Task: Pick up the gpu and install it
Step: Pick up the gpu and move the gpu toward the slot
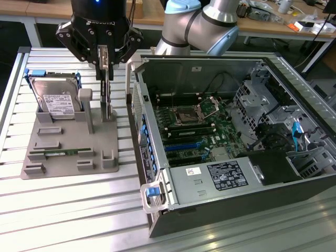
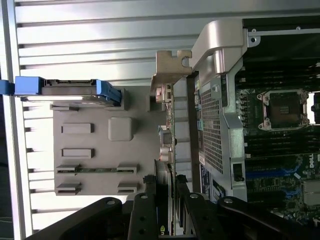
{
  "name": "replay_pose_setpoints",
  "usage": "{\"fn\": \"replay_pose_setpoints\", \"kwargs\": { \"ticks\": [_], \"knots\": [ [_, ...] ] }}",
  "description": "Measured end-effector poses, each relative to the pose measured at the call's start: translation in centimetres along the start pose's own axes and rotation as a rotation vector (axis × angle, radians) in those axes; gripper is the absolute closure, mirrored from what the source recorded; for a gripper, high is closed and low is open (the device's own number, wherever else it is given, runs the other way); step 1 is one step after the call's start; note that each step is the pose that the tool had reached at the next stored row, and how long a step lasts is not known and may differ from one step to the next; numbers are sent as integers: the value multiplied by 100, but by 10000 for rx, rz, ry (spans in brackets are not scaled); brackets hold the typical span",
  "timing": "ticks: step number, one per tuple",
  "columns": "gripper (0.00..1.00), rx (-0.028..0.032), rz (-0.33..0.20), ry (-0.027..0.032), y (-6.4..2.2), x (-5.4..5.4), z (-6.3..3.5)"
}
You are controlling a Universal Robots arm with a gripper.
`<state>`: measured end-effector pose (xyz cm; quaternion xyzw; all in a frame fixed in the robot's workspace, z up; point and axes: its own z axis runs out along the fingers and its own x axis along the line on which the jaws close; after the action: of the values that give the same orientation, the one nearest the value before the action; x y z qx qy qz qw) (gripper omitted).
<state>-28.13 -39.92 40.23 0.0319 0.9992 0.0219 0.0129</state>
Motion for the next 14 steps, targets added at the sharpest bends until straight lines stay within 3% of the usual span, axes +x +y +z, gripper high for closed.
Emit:
{"fn": "replay_pose_setpoints", "kwargs": {
  "ticks": [14],
  "knots": [
    [73,0,0,0,4,-2,-90]
  ]
}}
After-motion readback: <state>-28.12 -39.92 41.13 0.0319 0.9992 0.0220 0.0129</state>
